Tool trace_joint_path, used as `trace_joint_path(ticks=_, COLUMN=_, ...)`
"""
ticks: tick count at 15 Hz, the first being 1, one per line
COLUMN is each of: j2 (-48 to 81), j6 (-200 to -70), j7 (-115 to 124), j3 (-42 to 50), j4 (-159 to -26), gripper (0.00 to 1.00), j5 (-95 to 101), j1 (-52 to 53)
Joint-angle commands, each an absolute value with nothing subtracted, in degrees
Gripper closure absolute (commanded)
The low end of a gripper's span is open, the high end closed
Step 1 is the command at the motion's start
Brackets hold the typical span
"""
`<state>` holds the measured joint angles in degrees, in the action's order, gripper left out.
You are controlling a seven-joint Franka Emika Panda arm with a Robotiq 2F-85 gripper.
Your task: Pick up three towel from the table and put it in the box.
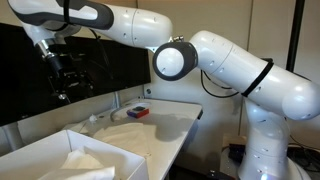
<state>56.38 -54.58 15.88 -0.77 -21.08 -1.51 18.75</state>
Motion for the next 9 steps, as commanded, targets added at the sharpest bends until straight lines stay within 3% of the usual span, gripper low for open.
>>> trace_joint_path(ticks=1, j2=53.53, j6=-53.65, j7=13.05, j3=0.82, j4=-21.66, gripper=0.00, j5=2.15, j1=18.41)
trace_joint_path(ticks=9, j2=51.88, j6=-54.85, j7=12.61, j3=1.34, j4=-21.77, gripper=0.00, j5=3.39, j1=17.93)
